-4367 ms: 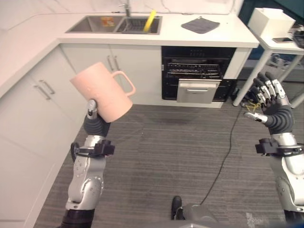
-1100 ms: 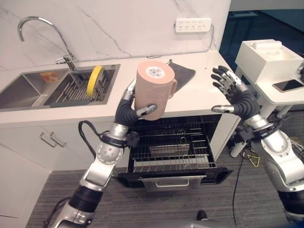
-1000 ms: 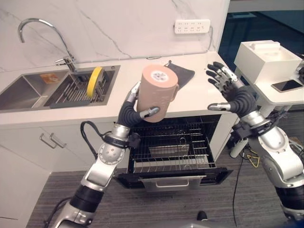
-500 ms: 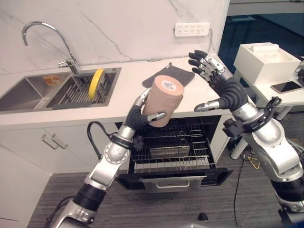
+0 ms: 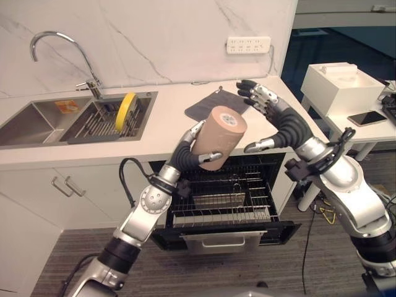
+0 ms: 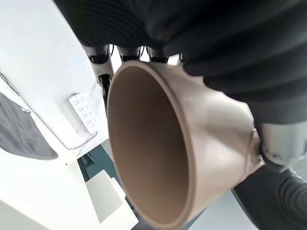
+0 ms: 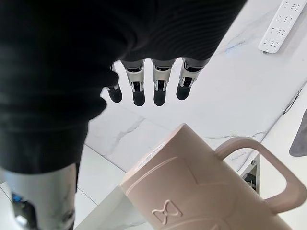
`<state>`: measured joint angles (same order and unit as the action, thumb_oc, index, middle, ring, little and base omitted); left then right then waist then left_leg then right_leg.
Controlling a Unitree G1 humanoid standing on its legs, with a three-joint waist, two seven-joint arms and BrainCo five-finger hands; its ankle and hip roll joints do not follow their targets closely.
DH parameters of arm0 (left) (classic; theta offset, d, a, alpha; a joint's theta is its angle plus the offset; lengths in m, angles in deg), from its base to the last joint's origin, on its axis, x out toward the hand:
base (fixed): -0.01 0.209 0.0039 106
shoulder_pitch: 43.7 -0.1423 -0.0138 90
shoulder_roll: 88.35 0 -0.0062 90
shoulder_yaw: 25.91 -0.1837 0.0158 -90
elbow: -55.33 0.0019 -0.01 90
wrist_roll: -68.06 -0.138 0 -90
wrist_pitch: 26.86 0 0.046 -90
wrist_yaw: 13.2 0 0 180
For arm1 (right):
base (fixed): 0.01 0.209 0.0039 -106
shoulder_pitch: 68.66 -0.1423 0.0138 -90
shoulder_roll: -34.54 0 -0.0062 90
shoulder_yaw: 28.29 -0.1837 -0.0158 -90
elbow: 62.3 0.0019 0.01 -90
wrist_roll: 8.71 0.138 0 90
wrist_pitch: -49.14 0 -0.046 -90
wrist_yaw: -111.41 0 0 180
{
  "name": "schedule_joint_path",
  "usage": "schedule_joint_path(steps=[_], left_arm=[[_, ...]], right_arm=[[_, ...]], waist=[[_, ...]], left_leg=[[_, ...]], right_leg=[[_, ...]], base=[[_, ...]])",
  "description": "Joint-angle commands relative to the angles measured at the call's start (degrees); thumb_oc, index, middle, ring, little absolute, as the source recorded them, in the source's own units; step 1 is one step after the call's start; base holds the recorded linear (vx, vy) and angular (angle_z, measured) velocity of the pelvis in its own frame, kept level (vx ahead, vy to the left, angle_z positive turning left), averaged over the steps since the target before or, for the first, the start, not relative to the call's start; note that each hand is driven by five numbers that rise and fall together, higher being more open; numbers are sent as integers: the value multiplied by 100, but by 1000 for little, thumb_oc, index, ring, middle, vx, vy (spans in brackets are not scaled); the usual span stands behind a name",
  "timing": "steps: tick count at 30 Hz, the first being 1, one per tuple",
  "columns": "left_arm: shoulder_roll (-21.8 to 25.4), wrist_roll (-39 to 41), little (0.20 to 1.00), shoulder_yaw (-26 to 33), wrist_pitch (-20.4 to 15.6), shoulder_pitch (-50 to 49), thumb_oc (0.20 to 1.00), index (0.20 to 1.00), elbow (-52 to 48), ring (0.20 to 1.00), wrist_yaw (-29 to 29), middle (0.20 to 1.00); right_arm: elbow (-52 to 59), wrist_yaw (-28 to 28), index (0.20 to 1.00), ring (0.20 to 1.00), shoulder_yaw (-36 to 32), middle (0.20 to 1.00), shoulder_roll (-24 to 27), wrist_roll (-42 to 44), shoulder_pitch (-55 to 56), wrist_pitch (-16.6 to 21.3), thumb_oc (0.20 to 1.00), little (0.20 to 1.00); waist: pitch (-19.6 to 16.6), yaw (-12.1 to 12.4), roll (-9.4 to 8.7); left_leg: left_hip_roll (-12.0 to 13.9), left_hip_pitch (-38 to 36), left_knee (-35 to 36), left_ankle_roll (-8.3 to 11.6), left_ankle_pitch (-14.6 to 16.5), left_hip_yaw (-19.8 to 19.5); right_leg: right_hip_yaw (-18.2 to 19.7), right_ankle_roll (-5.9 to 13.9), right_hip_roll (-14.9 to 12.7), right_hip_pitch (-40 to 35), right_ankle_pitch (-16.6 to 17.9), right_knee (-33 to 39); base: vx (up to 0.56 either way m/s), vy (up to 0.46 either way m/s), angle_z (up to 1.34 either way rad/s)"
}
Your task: Place the dishes in the dishwasher.
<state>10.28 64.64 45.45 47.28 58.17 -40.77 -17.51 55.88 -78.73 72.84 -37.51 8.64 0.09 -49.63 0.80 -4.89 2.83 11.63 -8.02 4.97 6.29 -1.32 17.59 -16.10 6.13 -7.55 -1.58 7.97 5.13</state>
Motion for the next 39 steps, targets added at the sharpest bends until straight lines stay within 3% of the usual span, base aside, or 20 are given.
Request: schedule_joint_path(steps=[1,23,39], left_arm=[[345,-71,200,-18,-472,746,200,200,-393,200,-82,200],[224,368,200,-163,-278,840,200,200,-896,200,-20,200],[301,439,200,99,-208,826,200,200,-878,200,-144,200]], right_arm=[[163,247,1000,1000,-41,1000,-225,-63,-745,142,1000,1000],[138,684,1000,1000,63,1000,-660,412,-843,358,1000,1000],[149,514,1000,1000,19,1000,-320,-116,-769,354,1000,1000]], waist=[[2,56,-301],[17,138,-302],[2,124,-306]], left_leg=[[170,-60,3,142,88,92],[164,-34,3,124,84,30],[152,-38,3,121,85,26]], right_leg=[[162,340,-288,-530,-674,-12],[97,338,-302,-543,-678,-12],[99,333,-292,-542,-676,-12]], base=[[0,0,0],[0,0,0],[0,0,0]])
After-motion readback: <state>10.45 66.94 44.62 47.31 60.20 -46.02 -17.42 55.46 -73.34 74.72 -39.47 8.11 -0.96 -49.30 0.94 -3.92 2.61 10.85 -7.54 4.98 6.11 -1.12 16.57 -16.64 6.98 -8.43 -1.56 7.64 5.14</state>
